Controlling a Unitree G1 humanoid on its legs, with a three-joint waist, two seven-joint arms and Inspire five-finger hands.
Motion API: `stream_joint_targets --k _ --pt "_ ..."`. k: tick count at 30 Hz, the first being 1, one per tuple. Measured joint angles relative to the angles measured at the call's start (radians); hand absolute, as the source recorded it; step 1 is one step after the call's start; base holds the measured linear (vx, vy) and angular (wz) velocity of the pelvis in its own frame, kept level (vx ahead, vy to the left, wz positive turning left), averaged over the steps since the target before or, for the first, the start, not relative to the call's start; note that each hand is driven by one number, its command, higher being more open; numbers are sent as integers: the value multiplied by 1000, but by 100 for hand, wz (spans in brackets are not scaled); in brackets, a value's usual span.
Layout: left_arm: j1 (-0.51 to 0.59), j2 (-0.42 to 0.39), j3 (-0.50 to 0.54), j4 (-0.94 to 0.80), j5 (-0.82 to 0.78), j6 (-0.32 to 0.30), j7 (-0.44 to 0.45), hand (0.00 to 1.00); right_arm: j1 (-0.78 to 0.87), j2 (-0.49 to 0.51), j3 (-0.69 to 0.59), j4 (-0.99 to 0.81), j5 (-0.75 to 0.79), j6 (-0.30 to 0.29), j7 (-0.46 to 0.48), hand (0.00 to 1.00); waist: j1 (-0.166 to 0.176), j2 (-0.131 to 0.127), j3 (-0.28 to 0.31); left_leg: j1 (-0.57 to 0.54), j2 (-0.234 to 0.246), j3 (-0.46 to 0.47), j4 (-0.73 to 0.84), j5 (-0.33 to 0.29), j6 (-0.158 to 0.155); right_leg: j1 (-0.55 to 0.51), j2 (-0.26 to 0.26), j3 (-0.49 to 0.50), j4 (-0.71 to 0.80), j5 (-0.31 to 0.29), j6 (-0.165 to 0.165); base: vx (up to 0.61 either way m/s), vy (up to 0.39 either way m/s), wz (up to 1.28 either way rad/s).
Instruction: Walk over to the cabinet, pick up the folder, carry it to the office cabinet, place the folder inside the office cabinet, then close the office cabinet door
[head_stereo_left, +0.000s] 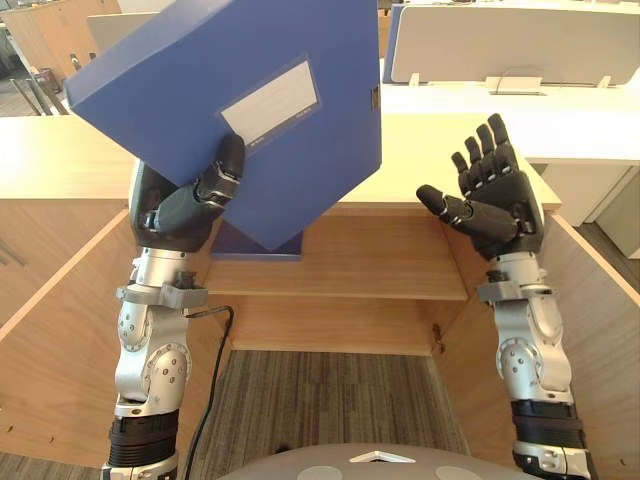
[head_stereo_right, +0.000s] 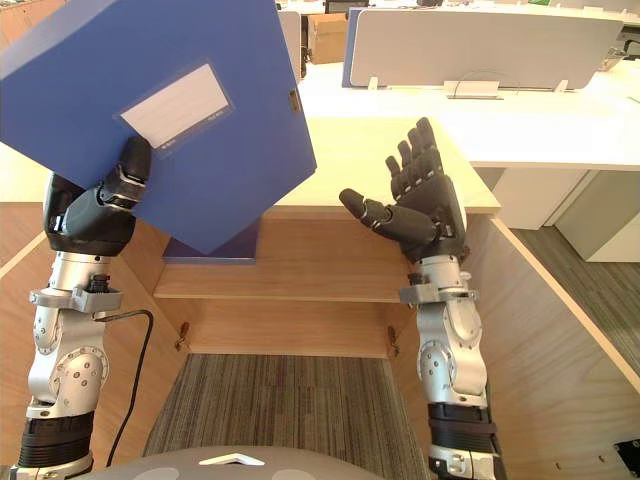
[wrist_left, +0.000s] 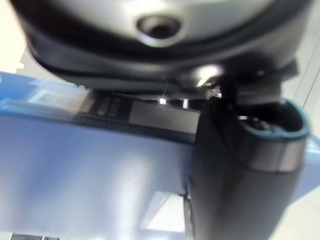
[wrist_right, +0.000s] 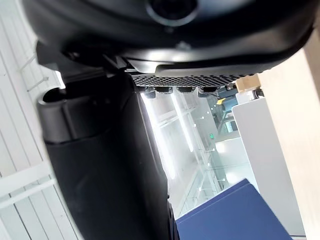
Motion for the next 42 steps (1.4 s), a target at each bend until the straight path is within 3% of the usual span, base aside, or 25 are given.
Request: stream_joint_targets --k 13,20,24,25,30,34,39,42 --pt "-133 60 -122 44 -1 4 -84 0 -270 -148 100 10 -1 1 70 100 6 0 -11 -1 -1 -8 -9 13 5 -3 -2 -13 11 0 0 0 0 2" --pt "-213 67 -122 112 -22 -10 -96 0 -458 -231 212 163 40 1 124 100 16 1 -30 -2 -1 -11 -11 21 5 -1 -1 -23 14 0 1 -10 -3 3" --pt "-266 76 -122 153 -47 -49 -94 0 -582 -266 264 242 84 1 134 100 29 0 -32 -2 -1 -11 -11 24 4 -1 -1 -23 13 2 3 -8 -3 0" --pt "-272 78 -122 154 -49 -55 -94 0 -599 -269 268 251 86 2 135 0 30 0 -32 -2 -1 -11 -10 24 4 -1 -1 -23 13 3 3 0 0 0" --pt "-315 78 -122 197 -114 -93 -94 0 -668 -276 286 263 100 -4 135 0 29 -7 -67 -8 -2 -14 -10 24 4 -5 -2 -25 11 3 2 -1 -4 2" --pt "-362 50 -126 259 -190 -116 -94 0 -702 -261 286 263 178 -48 141 0 28 -8 -83 -8 0 -14 -10 25 2 -5 -1 -24 12 3 2 -30 -11 -1" --pt "-364 -34 -147 282 -238 -157 -117 0 -703 -93 216 260 359 -141 120 0 26 -14 -95 -11 0 -19 -10 27 2 -11 -1 -23 17 3 2 -6 -2 0" --pt "-365 -43 -156 289 -240 -162 -138 0 -695 -24 202 257 437 -183 94 0 24 -13 -95 -19 0 -19 -10 31 2 -24 -1 -22 27 3 1 0 0 0"
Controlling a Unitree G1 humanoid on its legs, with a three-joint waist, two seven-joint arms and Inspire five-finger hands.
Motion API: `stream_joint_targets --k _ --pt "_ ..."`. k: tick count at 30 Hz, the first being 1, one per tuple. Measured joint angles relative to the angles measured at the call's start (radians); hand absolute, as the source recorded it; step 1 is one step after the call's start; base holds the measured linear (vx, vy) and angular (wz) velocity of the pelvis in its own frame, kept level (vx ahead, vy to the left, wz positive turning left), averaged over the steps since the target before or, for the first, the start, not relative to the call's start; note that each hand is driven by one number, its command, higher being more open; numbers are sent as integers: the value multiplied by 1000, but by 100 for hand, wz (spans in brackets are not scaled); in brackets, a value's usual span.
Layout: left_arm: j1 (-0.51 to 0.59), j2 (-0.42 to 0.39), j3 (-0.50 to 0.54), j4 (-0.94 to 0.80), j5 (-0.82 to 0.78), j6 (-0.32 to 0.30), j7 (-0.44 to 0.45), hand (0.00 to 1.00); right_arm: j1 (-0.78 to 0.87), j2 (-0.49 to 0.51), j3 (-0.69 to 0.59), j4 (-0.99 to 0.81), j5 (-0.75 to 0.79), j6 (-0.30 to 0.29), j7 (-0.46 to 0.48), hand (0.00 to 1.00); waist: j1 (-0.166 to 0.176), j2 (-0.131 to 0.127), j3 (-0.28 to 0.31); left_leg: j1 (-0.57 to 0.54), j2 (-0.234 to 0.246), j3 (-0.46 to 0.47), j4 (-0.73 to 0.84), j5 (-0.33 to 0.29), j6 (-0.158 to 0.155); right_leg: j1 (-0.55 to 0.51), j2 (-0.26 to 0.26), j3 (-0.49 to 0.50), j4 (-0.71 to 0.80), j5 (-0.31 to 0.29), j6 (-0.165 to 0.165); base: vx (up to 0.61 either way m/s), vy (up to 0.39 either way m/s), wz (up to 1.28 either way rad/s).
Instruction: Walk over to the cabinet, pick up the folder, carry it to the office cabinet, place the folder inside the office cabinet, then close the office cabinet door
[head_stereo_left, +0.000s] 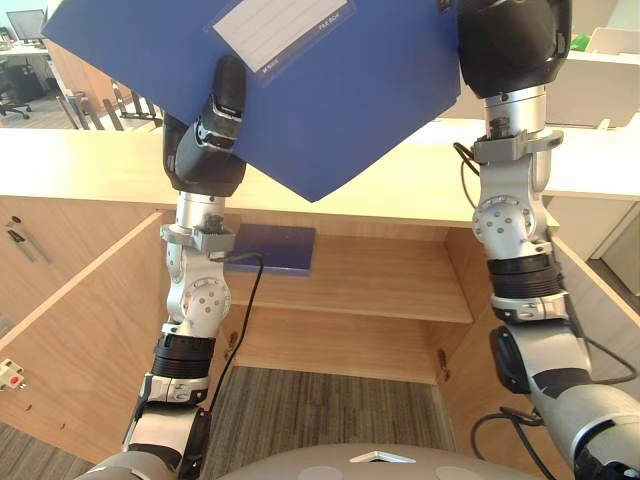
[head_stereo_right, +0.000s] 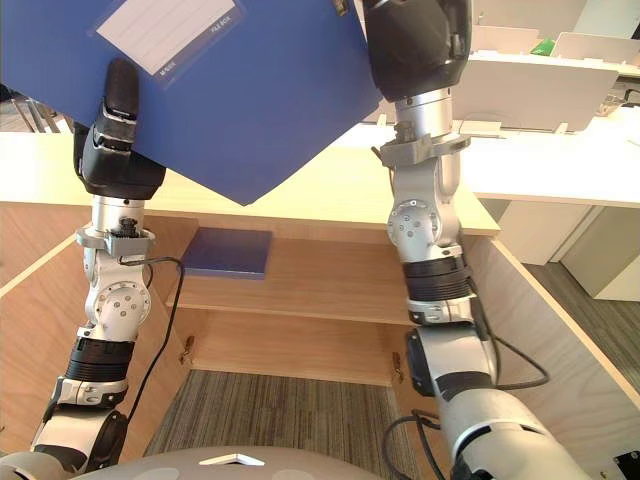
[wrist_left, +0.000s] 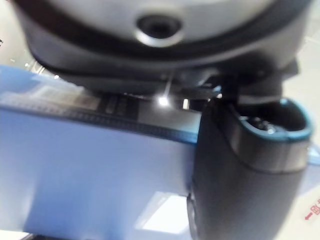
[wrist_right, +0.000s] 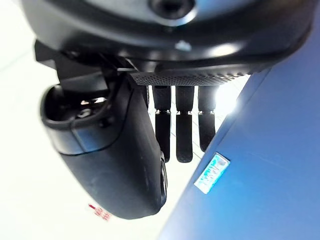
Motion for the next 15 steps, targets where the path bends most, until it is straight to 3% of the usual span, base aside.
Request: stream_joint_targets --k 8,10,11,12,14,15 --pt "0 -26 -5 136 -72 10 17 0 191 36 97 -254 38 -15 59 0 -10 -1 0 0 0 -2 0 0 -1 1 0 1 0 -1 -2 0 0 0" --pt "-10 -5 -64 144 -67 49 20 0 247 -16 281 -327 42 -1 122 0 -21 -2 0 0 1 -2 1 -1 -3 1 1 1 1 -3 -5 0 0 0" --pt "-52 -3 -150 143 -48 84 17 0 257 -34 454 -330 23 61 160 0 -20 -6 2 0 2 -2 1 -1 -3 1 2 1 1 -3 -5 0 0 0" --pt "-79 -21 -190 157 -90 120 7 0 276 4 539 -336 -6 61 206 0 -18 -12 6 -1 4 -3 1 -1 -4 0 3 -1 2 -4 -6 0 0 0" --pt "-103 -44 -247 152 -57 132 -9 0 292 93 656 -298 -45 131 263 0 -26 -19 7 1 7 0 1 -2 -4 0 2 -1 2 -4 -7 -3 -9 -2" --pt "-147 -55 -316 157 -31 171 -54 0 291 145 731 -221 -97 189 287 0 -20 -30 9 1 7 -2 0 -2 -4 2 3 -3 2 -5 -8 0 0 0"
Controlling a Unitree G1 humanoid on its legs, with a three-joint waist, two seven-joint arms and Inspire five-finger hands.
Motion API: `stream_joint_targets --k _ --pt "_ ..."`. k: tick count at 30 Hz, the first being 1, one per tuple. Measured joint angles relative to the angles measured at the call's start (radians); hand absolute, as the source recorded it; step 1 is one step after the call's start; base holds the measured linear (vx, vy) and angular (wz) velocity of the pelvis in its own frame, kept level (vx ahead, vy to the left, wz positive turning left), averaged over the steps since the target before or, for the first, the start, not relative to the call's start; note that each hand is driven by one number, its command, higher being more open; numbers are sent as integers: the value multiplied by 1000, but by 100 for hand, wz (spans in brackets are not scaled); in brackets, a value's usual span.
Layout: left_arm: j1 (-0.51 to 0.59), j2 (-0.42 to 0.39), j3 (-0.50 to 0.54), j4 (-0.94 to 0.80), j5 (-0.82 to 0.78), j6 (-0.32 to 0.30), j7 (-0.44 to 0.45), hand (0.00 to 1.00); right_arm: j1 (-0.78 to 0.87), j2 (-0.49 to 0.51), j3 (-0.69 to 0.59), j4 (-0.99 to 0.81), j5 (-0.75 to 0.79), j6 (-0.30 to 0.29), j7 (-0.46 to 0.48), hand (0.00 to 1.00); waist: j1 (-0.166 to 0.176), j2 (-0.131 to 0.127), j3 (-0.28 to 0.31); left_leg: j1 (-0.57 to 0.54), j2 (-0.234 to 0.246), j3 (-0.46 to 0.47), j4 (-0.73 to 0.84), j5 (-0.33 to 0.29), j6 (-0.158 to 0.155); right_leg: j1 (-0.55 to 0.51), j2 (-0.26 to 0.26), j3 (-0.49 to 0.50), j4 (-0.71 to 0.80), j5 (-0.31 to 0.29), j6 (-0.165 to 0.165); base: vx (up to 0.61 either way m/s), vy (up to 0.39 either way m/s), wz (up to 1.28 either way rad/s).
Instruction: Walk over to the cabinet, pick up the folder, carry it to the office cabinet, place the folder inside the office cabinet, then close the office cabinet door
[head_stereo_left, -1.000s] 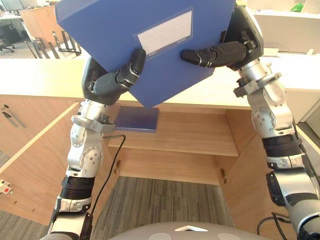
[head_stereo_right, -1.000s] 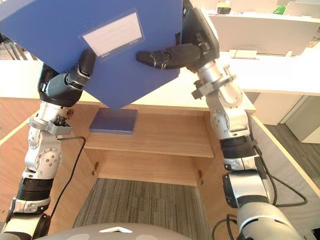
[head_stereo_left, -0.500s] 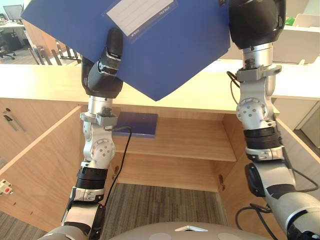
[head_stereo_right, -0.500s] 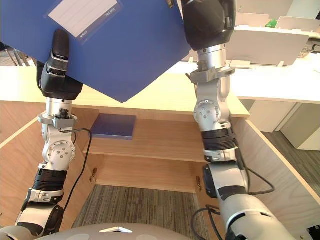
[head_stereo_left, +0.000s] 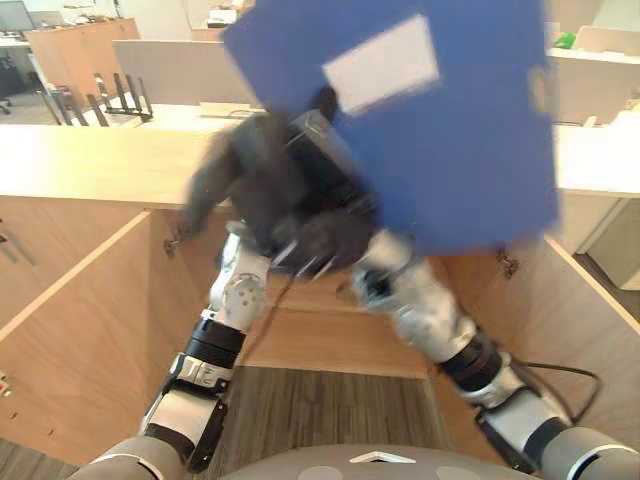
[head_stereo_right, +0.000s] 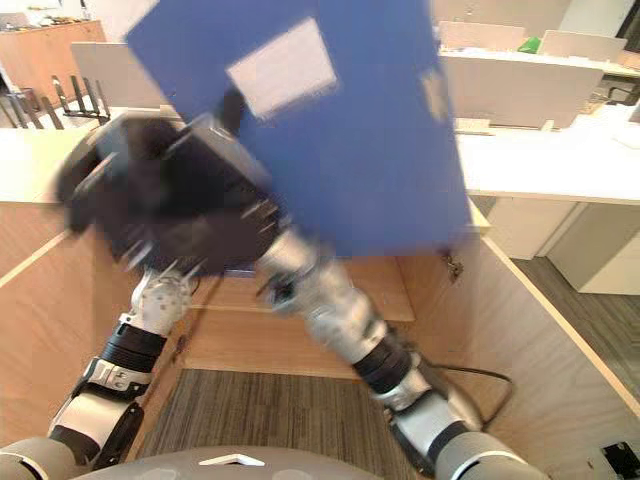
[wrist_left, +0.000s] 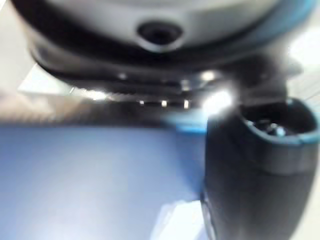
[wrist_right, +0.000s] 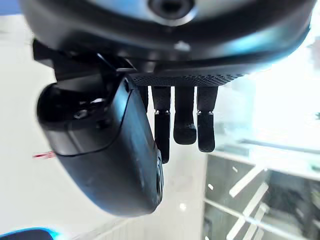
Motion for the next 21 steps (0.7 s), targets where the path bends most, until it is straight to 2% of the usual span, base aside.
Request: stream_joint_targets --k 1,3,9,21 --pt "-6 47 -13 -30 42 9 -51 0 13 2 32 15 -28 32 32 0 -4 -5 2 1 1 2 0 0 0 -1 0 1 0 0 0 0 0 0" --pt "-4 53 -29 -36 69 9 -86 0 20 10 33 23 -23 33 60 0 -3 -9 4 1 1 3 0 0 0 -1 0 1 1 0 0 0 0 -2" --pt "-3 52 1 -34 79 10 -72 0 18 68 13 76 -21 32 66 0 -1 -8 5 4 6 3 -1 2 -1 -1 1 -1 2 -2 -2 0 0 0" --pt "25 45 38 -22 79 10 -34 0 15 110 4 128 -22 34 66 0 -3 -4 30 3 5 1 -1 4 1 -1 0 -2 1 -2 -1 0 0 0"
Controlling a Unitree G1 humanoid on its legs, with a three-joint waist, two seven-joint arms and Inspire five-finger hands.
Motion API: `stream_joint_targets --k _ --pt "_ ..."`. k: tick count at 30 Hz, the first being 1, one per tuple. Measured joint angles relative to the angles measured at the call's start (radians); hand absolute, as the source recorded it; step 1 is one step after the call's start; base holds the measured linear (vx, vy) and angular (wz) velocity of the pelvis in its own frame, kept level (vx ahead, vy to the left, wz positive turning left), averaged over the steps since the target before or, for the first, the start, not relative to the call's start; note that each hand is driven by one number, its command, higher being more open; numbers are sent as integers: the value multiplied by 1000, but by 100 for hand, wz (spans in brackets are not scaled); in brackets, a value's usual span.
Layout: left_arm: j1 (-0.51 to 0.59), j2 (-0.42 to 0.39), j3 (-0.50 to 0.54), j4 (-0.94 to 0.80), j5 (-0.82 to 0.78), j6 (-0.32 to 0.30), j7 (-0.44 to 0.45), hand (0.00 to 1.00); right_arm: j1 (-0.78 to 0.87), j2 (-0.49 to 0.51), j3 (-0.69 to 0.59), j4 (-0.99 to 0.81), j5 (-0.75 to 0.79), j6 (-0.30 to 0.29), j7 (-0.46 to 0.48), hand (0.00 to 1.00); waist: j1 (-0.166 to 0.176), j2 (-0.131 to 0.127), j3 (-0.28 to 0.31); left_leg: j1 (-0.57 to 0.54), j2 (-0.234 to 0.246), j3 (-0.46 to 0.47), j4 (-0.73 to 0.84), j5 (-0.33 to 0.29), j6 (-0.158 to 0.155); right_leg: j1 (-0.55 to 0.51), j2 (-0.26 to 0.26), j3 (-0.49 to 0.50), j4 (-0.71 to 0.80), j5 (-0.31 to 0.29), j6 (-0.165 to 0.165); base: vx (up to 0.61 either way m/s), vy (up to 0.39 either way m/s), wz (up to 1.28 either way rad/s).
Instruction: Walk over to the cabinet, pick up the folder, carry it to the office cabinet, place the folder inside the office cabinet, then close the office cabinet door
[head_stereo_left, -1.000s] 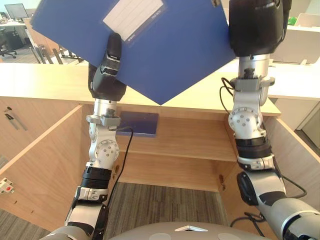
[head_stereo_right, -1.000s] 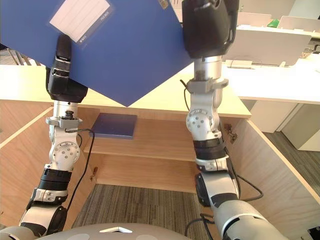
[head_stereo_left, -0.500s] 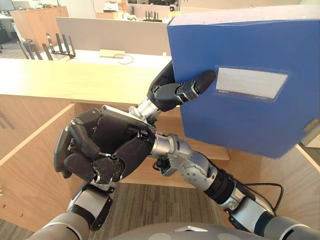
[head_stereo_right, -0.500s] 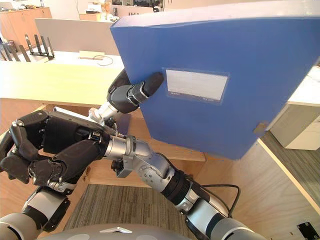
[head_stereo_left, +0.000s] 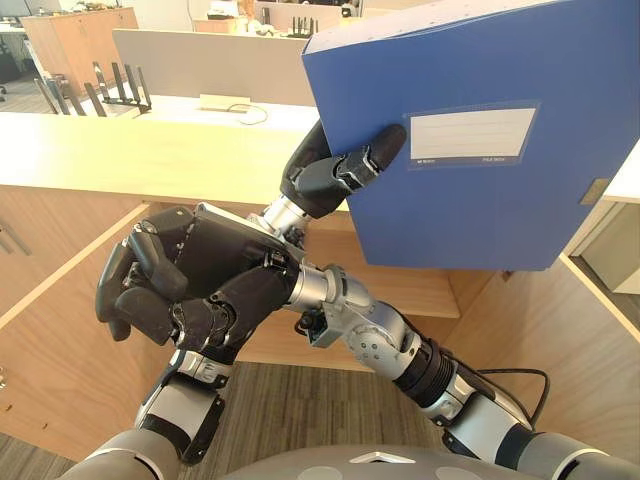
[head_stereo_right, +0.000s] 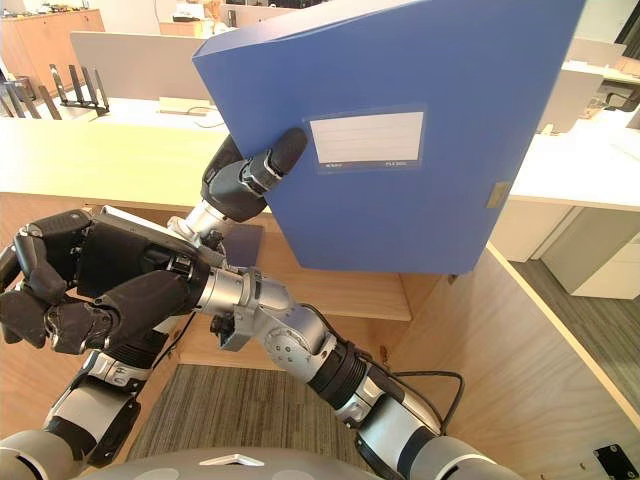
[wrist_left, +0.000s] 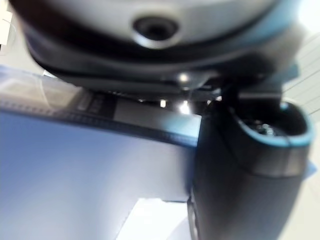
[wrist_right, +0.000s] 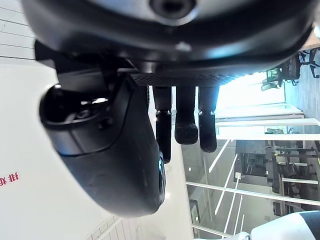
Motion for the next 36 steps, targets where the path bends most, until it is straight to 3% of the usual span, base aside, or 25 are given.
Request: stream_joint_targets --k 5,6,18,21,24,36 --pt "2 -11 20 20 2 0 19 0 0 9 -15 18 -1 4 0 0 0 1 3 -1 -1 -2 0 0 0 2 0 -3 1 0 1 0 0 0" --pt "3 -12 26 27 4 0 26 0 0 14 -23 25 -4 9 0 100 -1 2 4 -1 -1 -2 0 0 0 3 0 -4 1 0 1 0 0 0" --pt "12 -75 207 56 82 -1 177 0 -36 98 -114 67 -10 38 -59 100 -3 16 50 -4 -3 0 0 1 1 3 0 -7 -1 1 3 0 0 0" --pt "76 -76 240 58 88 -3 193 0 -86 118 -288 79 -5 29 -107 100 2 19 52 -4 -5 2 0 0 1 4 0 -7 -1 1 4 0 0 0" --pt "76 -74 249 69 121 1 238 0 -84 103 -292 96 -3 30 -119 100 -1 28 62 -4 -6 6 0 -1 2 2 -1 -5 -1 2 6 0 0 -3" --pt "75 -85 253 69 123 1 249 0 -84 100 -294 83 -9 30 -138 100 -2 31 64 -3 -5 12 0 -3 2 1 0 1 0 2 6 0 0 0"
